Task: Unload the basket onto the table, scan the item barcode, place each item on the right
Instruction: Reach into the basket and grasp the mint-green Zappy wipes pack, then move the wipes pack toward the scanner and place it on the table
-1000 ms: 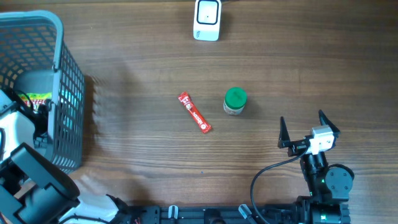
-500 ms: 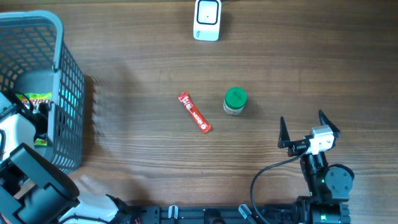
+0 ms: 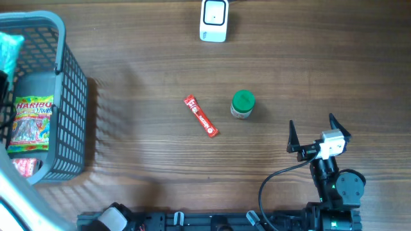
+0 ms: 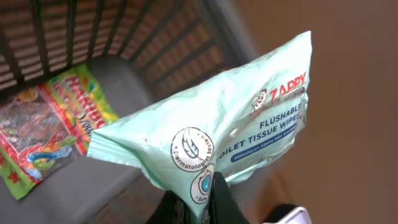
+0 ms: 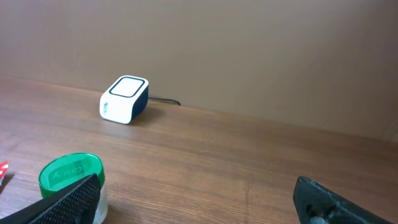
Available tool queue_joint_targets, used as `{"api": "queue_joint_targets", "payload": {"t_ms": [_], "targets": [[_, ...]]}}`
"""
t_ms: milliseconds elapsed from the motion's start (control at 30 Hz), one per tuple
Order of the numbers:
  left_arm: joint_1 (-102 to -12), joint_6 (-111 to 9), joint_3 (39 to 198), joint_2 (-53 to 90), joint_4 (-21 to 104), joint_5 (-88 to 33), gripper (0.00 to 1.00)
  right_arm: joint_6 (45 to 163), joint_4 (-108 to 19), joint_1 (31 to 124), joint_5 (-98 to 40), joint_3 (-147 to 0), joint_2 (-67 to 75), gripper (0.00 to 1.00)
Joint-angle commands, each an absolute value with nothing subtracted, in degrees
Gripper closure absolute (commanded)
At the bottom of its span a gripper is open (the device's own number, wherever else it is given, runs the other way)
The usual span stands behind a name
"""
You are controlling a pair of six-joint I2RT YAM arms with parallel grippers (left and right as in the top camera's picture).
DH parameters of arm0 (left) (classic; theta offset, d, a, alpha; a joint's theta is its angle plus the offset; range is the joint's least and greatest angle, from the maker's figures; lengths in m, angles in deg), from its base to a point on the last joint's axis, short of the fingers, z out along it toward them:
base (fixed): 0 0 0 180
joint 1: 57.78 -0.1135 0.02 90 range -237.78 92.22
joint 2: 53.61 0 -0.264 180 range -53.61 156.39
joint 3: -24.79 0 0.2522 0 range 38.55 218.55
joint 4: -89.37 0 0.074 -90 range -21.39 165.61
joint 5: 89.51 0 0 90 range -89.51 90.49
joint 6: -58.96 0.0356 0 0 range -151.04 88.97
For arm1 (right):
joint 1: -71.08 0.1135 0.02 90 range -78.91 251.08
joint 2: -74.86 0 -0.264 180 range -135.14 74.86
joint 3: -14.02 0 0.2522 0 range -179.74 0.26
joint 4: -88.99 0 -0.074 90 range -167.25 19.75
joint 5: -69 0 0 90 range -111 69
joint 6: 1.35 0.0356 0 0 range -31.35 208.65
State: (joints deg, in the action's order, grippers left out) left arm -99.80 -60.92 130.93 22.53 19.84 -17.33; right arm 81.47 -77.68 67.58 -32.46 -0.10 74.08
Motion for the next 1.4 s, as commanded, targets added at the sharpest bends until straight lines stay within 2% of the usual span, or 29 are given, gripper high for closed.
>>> {"api": "queue_joint_targets", "payload": {"t_ms": [0, 200, 300, 467, 567, 633, 800, 1033, 1133, 1167, 1200, 1267, 1300, 1333, 1367], "targets": [[-99.8, -63.0, 131.8, 16.2, 17.1, -22.6, 0.96, 81.2, -78.0, 67.9, -31.7, 0.0, 74.4, 0.0], [-91.2, -62.9, 131.8, 10.3, 9.6, -24.3, 0.96, 81.2, -78.0, 67.9, -31.7, 0.0, 74.4, 0.0], [-82.1, -63.0, 131.3, 10.3, 8.0, -23.6, 0.96, 81.1, -78.0, 67.9, -31.7, 0.0, 74.4, 0.0], [-67.8, -67.2, 124.1, 10.5, 8.1, -10.6, 0.96, 81.1, -78.0, 67.9, -31.7, 0.0, 74.4, 0.0], [-59.8, -70.3, 114.6, 10.6, 13.8, -8.4, 0.96, 81.2, -78.0, 67.9, -31.7, 0.0, 74.4, 0.0], [-55.9, -75.1, 106.9, 10.8, 20.1, -8.1, 0.96, 81.1, -78.0, 67.9, -31.7, 0.0, 74.4, 0.0], [-48.7, -96.7, 87.2, 14.1, 34.9, -4.9, 0.96, 81.2, -78.0, 67.9, -31.7, 0.0, 74.4, 0.0], [-35.7, -117.2, 80.1, 23.3, 43.9, 3.0, 0.96, 81.1, -78.0, 67.9, -31.7, 0.0, 74.4, 0.0], [-31.7, -118.5, 80.1, 27.5, 46.9, 3.6, 0.96, 81.2, -78.0, 67.9, -31.7, 0.0, 74.4, 0.0], [-31.2, -118.5, 80.1, 28.0, 47.2, 3.6, 0.93, 81.1, -78.0, 67.9, -31.7, 0.0, 74.4, 0.0], [-30.8, -118.3, 80.1, 28.1, 47.1, 3.6, 0.69, 81.1, -78.0, 67.9, -31.7, 0.0, 74.4, 0.0], [-30.6, -115.7, 80.5, 27.2, 46.9, 3.6, 0.28, 81.1, -78.0, 67.9, -31.7, 0.0, 74.4, 0.0], [-30.6, -114.8, 81.0, 26.1, 46.0, 3.6, 0.14, 81.2, -78.0, 67.9, -31.7, 0.0, 74.4, 0.0], [-30.6, -114.3, 81.8, 24.8, 44.9, 3.6, 0.01, 81.1, -78.0, 67.9, -31.7, 0.0, 74.4, 0.0], [-30.6, -113.2, 82.9, 23.2, 44.5, 3.6, 0.0, 81.1, -78.0, 67.9, -31.7, 0.0, 74.4, 0.0]]}}
